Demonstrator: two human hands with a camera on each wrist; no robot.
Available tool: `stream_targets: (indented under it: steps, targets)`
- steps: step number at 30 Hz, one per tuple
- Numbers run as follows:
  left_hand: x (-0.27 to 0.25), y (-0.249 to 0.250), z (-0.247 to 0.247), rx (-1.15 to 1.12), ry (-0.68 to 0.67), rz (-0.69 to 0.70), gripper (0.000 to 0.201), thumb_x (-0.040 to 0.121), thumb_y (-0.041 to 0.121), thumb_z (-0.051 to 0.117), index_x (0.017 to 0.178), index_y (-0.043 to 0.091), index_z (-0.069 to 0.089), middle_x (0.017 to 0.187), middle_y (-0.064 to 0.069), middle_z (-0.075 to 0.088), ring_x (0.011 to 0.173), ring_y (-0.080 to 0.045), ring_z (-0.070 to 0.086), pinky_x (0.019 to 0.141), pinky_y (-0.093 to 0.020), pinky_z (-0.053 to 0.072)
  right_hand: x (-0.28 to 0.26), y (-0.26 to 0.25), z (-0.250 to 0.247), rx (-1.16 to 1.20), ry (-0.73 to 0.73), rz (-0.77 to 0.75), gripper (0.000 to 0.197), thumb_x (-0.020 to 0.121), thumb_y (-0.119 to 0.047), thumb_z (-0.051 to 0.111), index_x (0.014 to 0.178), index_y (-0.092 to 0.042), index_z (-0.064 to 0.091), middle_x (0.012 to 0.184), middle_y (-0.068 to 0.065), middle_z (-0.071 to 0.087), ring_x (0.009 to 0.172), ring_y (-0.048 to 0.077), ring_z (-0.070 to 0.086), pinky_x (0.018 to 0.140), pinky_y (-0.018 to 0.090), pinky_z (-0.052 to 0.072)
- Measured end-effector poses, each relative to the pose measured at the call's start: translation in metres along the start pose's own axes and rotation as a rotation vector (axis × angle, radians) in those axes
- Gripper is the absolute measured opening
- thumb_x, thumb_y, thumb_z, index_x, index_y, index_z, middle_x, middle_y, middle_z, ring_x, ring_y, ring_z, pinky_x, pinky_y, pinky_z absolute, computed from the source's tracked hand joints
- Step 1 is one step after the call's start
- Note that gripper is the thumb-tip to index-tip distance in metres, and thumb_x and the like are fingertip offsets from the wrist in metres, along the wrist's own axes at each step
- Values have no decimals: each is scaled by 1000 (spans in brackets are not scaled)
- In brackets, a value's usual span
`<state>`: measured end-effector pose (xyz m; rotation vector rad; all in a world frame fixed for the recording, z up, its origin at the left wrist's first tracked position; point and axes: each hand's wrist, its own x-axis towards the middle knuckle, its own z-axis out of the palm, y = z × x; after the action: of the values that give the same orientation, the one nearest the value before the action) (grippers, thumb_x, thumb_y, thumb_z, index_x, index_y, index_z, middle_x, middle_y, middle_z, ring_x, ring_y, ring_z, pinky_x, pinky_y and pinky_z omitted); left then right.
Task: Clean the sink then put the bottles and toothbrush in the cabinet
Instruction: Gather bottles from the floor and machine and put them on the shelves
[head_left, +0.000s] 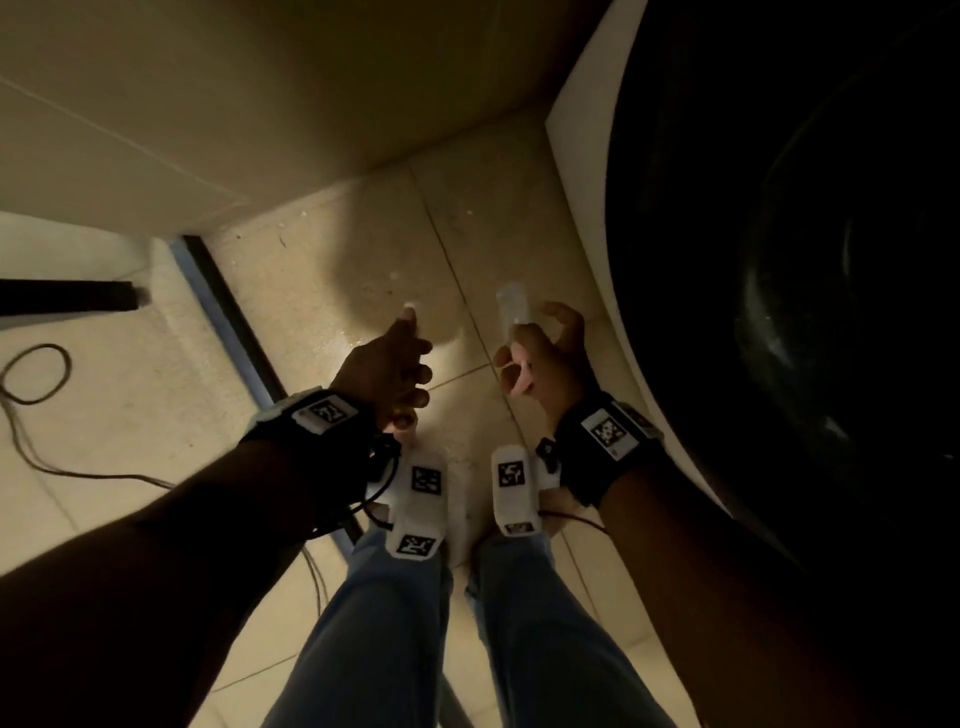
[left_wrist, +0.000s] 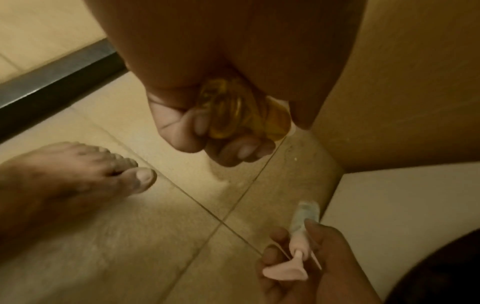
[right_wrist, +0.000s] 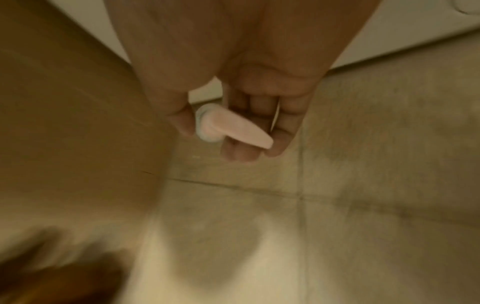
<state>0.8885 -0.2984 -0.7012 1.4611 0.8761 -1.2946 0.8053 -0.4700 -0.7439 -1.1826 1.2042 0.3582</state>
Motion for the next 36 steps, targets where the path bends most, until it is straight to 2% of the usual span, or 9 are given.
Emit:
stream_targets:
  steps: [4,8,13,18,22,26,30,33,36]
  targets:
    - [-78,20,7,-78,-29,52,47,94,65,46,98,21,63,68,2,54,46,-13,46,54,-25,26,-108,-65,-9,486,-248,3,29,89,-30,58,116,-31,68,83,8,59,67,22,63,63,35,49]
    - [-184,58,12,-25,-44,205,46,94,65,45,99,23,63,68,3,56,49,-12,47,47,-20,30,-210,-135,-37,600,-376,-53,57,63,-50,71,113,-24,67,88,19,70,94,42,70,80,41,47]
    - [-367,123,28,43,-121,450,34,99,53,46,101,24,62,77,0,60,59,-16,53,50,-23,36,-346,-227,-67,400,-368,-108,71,62,-13,79,126,-12,49,107,23,71,101,36,71,81,37,49]
    - [-548,174,69,158,-247,733,31,99,46,47,109,22,65,89,-5,62,71,-21,60,56,-34,51,-473,-315,-122,452,-346,-225,23,86,-20,65,108,-20,70,86,32,53,84,43,56,83,49,37]
    - [-646,192,115,246,-376,862,35,92,47,49,107,20,65,82,-4,61,66,-18,59,55,-33,52,-560,-356,-191,292,-339,-512,27,93,-21,65,119,-11,65,66,-6,64,55,3,59,57,18,48]
    - [-701,205,175,411,-562,962,47,90,61,52,103,17,62,80,-6,59,62,-18,56,53,-34,49,-625,-367,-268,208,-60,-746,17,89,-34,63,88,-19,69,72,-16,63,64,-3,56,63,11,43]
    - [-725,216,242,570,-758,932,73,64,87,61,95,20,62,77,-4,56,57,-19,51,53,-32,43,-662,-343,-322,516,154,-735,26,89,-40,60,91,-14,61,84,9,60,78,26,60,68,39,48]
    - [-725,215,289,728,-945,846,79,61,91,57,95,20,64,78,-5,56,59,-20,51,51,-30,42,-692,-303,-344,794,285,-716,12,90,-21,58,96,-11,59,76,16,55,64,30,55,60,35,46]
    - [-723,196,334,912,-1172,709,79,61,91,56,95,20,63,81,-5,55,61,-20,53,51,-29,41,-733,-244,-335,1048,575,-735,27,82,-37,70,87,-12,62,67,11,44,50,19,41,54,29,36]
